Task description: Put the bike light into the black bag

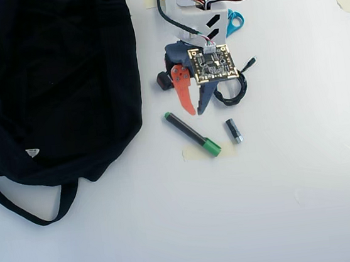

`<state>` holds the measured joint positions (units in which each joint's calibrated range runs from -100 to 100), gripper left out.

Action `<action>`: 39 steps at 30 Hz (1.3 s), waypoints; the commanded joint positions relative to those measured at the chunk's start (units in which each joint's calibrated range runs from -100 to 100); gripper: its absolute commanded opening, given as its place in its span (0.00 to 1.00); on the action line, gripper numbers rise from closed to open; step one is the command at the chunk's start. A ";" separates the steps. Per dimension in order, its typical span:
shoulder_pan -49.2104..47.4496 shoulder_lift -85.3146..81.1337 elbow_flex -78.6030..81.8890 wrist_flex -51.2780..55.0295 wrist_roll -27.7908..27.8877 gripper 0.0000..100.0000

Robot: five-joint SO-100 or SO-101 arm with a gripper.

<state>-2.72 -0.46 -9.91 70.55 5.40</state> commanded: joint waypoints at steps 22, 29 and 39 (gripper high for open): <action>-3.19 -1.87 -3.93 27.99 -9.64 0.02; -3.12 -1.78 -3.84 28.51 -9.28 0.02; -4.39 -1.87 -3.03 28.51 -7.02 0.02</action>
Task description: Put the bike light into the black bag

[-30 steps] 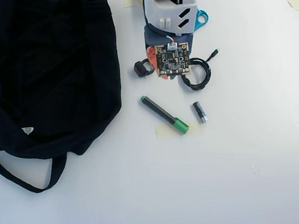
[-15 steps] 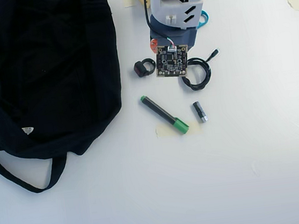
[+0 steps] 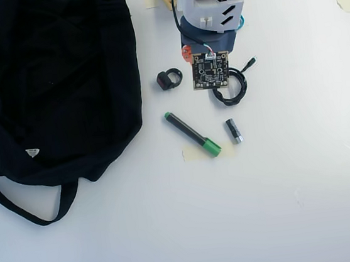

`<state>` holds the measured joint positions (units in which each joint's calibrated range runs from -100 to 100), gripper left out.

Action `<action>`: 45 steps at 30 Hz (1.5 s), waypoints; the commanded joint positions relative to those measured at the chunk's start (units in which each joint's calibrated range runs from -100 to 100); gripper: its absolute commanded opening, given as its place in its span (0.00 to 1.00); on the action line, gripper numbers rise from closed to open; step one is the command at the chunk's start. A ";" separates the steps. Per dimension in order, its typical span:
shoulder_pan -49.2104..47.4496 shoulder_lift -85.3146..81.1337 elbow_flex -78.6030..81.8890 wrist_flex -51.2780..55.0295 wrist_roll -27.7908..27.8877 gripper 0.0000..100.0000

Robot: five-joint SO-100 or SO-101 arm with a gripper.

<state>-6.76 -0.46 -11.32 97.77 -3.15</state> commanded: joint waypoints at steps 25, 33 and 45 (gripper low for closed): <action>8.93 -0.71 7.64 0.77 19.41 0.02; 9.98 -0.62 13.30 -2.94 20.66 0.02; 10.57 -0.62 22.91 -9.22 20.66 0.22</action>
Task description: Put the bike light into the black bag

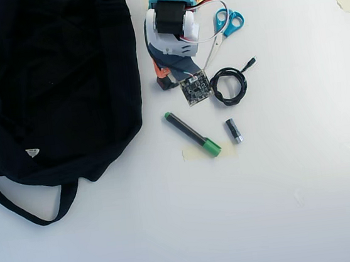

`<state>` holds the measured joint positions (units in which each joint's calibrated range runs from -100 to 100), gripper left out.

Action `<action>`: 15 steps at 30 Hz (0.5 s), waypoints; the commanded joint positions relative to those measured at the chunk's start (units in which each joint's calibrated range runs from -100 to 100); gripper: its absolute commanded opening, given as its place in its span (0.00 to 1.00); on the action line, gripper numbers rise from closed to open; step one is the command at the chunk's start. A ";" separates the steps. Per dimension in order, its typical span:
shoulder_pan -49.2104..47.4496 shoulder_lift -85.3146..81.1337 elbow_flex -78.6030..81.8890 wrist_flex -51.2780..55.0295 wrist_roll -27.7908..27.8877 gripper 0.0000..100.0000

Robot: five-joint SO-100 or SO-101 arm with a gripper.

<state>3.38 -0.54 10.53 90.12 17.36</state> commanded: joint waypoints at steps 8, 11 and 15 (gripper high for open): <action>0.88 -0.46 4.47 -4.68 0.20 0.26; 0.96 -0.46 4.47 -4.77 0.31 0.26; 0.96 -0.46 5.10 -6.92 1.67 0.26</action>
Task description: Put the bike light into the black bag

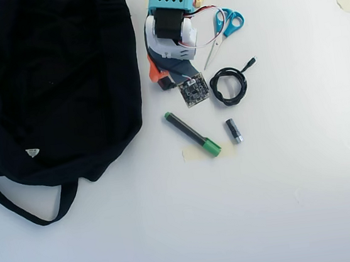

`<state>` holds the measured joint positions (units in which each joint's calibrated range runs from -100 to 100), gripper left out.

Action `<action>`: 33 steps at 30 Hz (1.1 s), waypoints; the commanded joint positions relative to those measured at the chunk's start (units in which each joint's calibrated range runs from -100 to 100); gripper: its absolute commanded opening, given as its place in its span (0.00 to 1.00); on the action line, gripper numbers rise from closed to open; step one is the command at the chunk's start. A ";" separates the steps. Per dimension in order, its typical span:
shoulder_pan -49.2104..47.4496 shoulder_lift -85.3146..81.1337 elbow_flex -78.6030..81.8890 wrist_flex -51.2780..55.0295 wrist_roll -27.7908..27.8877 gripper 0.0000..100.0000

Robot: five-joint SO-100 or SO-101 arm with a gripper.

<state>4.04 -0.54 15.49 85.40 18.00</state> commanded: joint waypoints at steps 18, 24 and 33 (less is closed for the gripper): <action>1.12 -0.37 6.53 -10.04 1.93 0.35; 1.64 3.69 6.08 -10.12 2.51 0.38; 1.87 6.43 6.17 -14.26 3.03 0.39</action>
<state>5.36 6.10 22.33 73.12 20.73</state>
